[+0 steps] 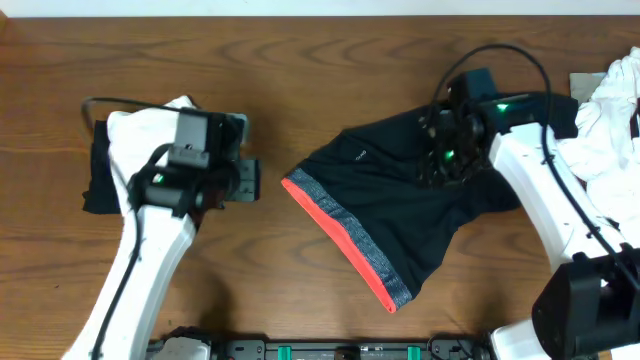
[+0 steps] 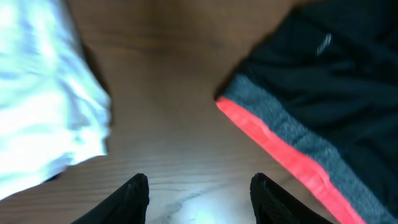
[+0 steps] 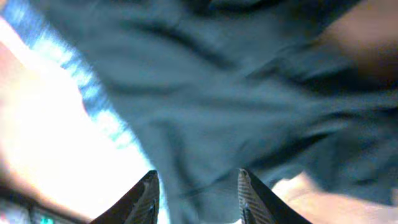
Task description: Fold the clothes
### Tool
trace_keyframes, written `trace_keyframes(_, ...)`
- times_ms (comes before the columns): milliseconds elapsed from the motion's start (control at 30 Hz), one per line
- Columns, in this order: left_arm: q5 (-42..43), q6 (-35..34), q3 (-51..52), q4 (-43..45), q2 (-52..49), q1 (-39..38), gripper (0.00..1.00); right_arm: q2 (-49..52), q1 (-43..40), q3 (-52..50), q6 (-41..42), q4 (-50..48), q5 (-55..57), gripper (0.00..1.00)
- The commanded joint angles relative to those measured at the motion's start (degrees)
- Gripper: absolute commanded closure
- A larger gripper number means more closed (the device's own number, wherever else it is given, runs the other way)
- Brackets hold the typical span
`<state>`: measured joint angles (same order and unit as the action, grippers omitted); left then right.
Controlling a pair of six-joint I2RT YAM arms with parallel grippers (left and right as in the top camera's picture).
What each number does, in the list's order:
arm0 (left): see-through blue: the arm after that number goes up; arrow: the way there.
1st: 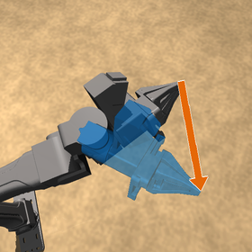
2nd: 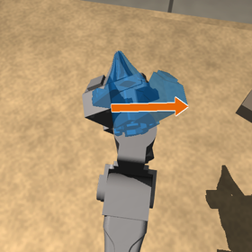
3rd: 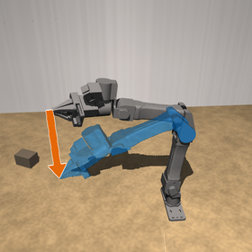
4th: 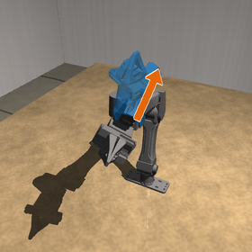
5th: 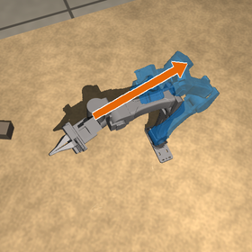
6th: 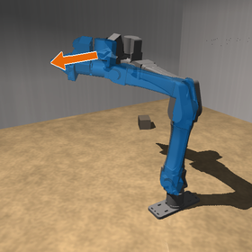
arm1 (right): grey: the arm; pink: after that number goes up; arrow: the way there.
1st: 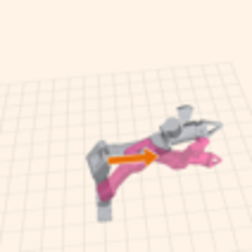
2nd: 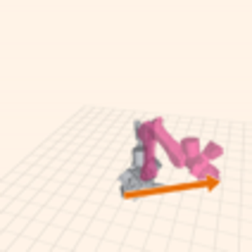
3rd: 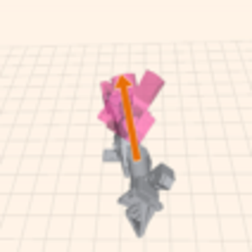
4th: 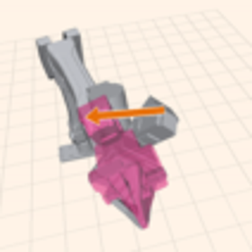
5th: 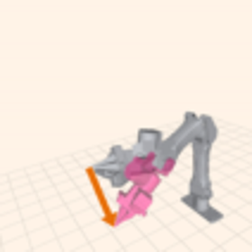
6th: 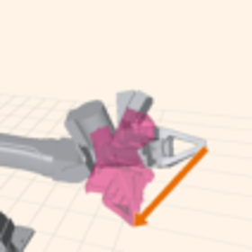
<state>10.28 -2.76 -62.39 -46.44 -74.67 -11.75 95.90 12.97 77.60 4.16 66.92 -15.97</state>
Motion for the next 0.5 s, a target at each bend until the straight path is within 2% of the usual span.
trace_keyframes(0,6.3,5.8,-0.7,0.6,-5.9,-0.2,0.45,-0.1,2.7,-1.3,-3.1,1.4,-4.8,0.61)
trace_keyframes(200,9.3,8.3,-0.7,7.3,-16.7,-0.2,0.44,-0.1,3.7,-2.0,1.5,1.4,-1.5,0.62)
trace_keyframes(467,10.3,9.4,-0.7,16.0,-25.9,-2.9,0.35,-0.1,3.7,-2.0,1.6,1.4,-0.7,0.61)
